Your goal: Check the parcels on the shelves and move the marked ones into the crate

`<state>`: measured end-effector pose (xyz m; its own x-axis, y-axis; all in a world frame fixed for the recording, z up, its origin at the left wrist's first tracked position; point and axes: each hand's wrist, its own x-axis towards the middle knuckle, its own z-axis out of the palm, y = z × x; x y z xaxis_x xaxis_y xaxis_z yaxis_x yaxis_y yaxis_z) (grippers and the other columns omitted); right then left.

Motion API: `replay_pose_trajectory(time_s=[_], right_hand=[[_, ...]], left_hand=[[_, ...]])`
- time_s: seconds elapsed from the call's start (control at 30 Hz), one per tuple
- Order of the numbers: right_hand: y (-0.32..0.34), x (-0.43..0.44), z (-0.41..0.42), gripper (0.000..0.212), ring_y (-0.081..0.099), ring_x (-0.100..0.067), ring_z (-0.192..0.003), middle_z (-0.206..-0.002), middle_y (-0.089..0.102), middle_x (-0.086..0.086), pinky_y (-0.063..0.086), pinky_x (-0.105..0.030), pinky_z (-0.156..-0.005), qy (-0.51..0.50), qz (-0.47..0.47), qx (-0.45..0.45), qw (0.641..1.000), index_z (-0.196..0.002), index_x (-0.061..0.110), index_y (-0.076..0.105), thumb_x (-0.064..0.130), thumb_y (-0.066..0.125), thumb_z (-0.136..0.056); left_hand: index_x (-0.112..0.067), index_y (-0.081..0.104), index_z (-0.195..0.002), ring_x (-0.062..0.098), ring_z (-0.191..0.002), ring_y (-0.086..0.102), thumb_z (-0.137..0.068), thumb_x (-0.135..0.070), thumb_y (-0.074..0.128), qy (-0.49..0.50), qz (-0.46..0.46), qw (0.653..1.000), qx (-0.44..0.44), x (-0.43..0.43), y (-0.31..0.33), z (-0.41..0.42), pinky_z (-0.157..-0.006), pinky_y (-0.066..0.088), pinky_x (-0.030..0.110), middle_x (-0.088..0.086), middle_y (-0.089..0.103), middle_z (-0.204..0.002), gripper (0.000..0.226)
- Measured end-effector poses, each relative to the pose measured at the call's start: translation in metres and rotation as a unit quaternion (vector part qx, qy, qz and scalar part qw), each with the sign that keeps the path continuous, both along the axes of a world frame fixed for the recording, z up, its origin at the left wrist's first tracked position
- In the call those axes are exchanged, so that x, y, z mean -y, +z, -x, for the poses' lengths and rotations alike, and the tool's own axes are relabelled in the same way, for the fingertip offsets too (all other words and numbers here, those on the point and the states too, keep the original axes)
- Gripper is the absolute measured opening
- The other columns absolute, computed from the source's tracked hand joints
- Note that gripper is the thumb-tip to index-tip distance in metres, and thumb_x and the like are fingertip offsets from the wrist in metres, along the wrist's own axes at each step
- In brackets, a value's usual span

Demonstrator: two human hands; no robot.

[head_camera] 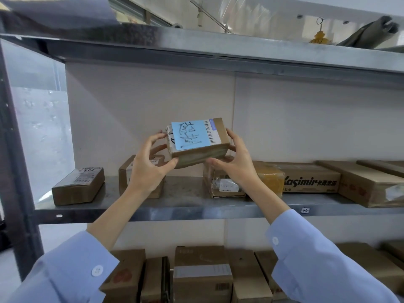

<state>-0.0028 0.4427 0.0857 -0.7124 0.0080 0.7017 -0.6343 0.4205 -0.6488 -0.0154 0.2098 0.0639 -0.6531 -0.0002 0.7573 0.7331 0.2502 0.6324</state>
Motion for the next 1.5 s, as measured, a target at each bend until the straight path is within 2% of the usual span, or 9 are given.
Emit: replay_pose_trajectory(time_s=[0.2, 0.37, 0.47, 0.67, 0.97, 1.13, 1.27, 1.37, 1.5], right_hand=[[0.001, -0.004, 0.002, 0.092, 0.044, 0.016, -0.109, -0.127, 0.044, 0.013, 0.044, -0.01, -0.087, -0.005, 0.021, 0.017, 1.0, -0.147, 0.025, 0.034, 0.017, 0.086, -0.071], [-0.002, -0.008, -0.001, 0.1, 0.046, 0.003, -0.119, -0.131, 0.047, 0.014, 0.049, -0.029, -0.1, 0.005, 0.018, 0.026, 1.0, -0.146, 0.028, 0.032, 0.012, 0.089, -0.065], [-0.002, -0.013, -0.003, 0.1, 0.044, 0.02, -0.112, -0.124, 0.047, 0.023, 0.051, -0.016, -0.089, 0.006, 0.019, 0.025, 0.999, -0.142, 0.03, 0.034, 0.008, 0.09, -0.063], [-0.001, -0.013, -0.003, 0.092, 0.046, 0.003, -0.121, -0.122, 0.049, 0.021, 0.047, -0.008, -0.083, -0.022, 0.021, 0.014, 0.999, -0.136, 0.025, 0.039, 0.012, 0.091, -0.061], [-0.001, -0.007, -0.004, 0.091, 0.049, -0.009, -0.122, -0.134, 0.048, 0.009, 0.046, -0.028, -0.1, -0.06, 0.026, -0.013, 0.998, -0.135, 0.027, 0.038, 0.018, 0.091, -0.062], [0.0, -0.004, -0.009, 0.074, 0.05, -0.009, -0.123, -0.13, 0.052, 0.012, 0.047, -0.039, -0.104, -0.028, -0.019, 0.012, 0.999, -0.131, 0.023, 0.044, 0.015, 0.086, -0.071], [-0.003, -0.002, -0.013, 0.083, 0.05, -0.01, -0.126, -0.14, 0.05, 0.012, 0.05, -0.041, -0.103, -0.005, -0.07, 0.034, 0.997, -0.142, 0.022, 0.041, 0.013, 0.085, -0.072], [-0.004, -0.001, -0.016, 0.096, 0.051, -0.012, -0.125, -0.147, 0.043, 0.013, 0.053, -0.03, -0.095, 0.018, -0.095, 0.054, 0.994, -0.147, 0.027, 0.035, 0.013, 0.087, -0.068], [-0.006, 0.005, -0.018, 0.113, 0.051, -0.011, -0.126, -0.152, 0.036, 0.018, 0.052, -0.041, -0.098, 0.024, -0.111, 0.068, 0.991, -0.15, 0.035, 0.028, 0.04, 0.088, -0.054]], left_hand=[[-0.028, 0.048, -0.127, 0.012, -0.119, 0.058, -0.07, -0.029, 0.081, -0.03, 0.031, 0.999, -0.01, 0.0, -0.001, -0.007, -0.098, 0.052, 0.043, -0.009, 0.057, -0.132, 0.066], [-0.027, 0.042, -0.139, 0.008, -0.11, 0.058, -0.07, -0.012, 0.086, -0.006, 0.039, 0.999, -0.021, -0.001, 0.0, -0.004, -0.09, 0.047, 0.012, -0.005, 0.058, -0.122, 0.083], [-0.026, 0.052, -0.13, 0.005, -0.109, 0.055, -0.07, -0.008, 0.085, -0.005, 0.083, 0.996, -0.026, -0.003, 0.001, -0.005, -0.083, 0.041, 0.002, 0.003, 0.054, -0.123, 0.071], [-0.024, 0.047, -0.111, -0.003, -0.115, 0.058, -0.071, 0.009, 0.079, -0.1, 0.064, 0.993, 0.02, -0.007, 0.003, -0.013, -0.086, 0.046, 0.009, -0.001, 0.059, -0.124, 0.061], [-0.028, 0.045, -0.134, 0.004, -0.116, 0.055, -0.065, -0.015, 0.083, -0.065, 0.078, 0.995, -0.025, -0.008, -0.002, -0.014, -0.089, 0.046, 0.011, -0.012, 0.054, -0.131, 0.08], [-0.033, 0.045, -0.132, -0.003, -0.114, 0.051, -0.07, -0.005, 0.083, -0.007, 0.082, 0.996, -0.037, -0.008, -0.009, -0.008, -0.093, 0.042, 0.01, -0.004, 0.053, -0.13, 0.078], [-0.032, 0.044, -0.131, 0.0, -0.118, 0.051, -0.071, -0.01, 0.083, -0.005, 0.068, 0.997, -0.024, -0.006, -0.014, -0.002, -0.098, 0.044, 0.02, -0.005, 0.053, -0.132, 0.074], [-0.031, 0.044, -0.13, 0.004, -0.121, 0.054, -0.073, -0.008, 0.082, -0.046, 0.045, 0.998, -0.007, -0.007, -0.016, -0.002, -0.097, 0.048, 0.023, -0.009, 0.056, -0.132, 0.072], [-0.033, 0.045, -0.126, 0.002, -0.121, 0.054, -0.074, -0.005, 0.082, -0.069, 0.028, 0.997, -0.002, -0.009, -0.016, -0.003, -0.095, 0.05, 0.019, -0.014, 0.056, -0.13, 0.069]])
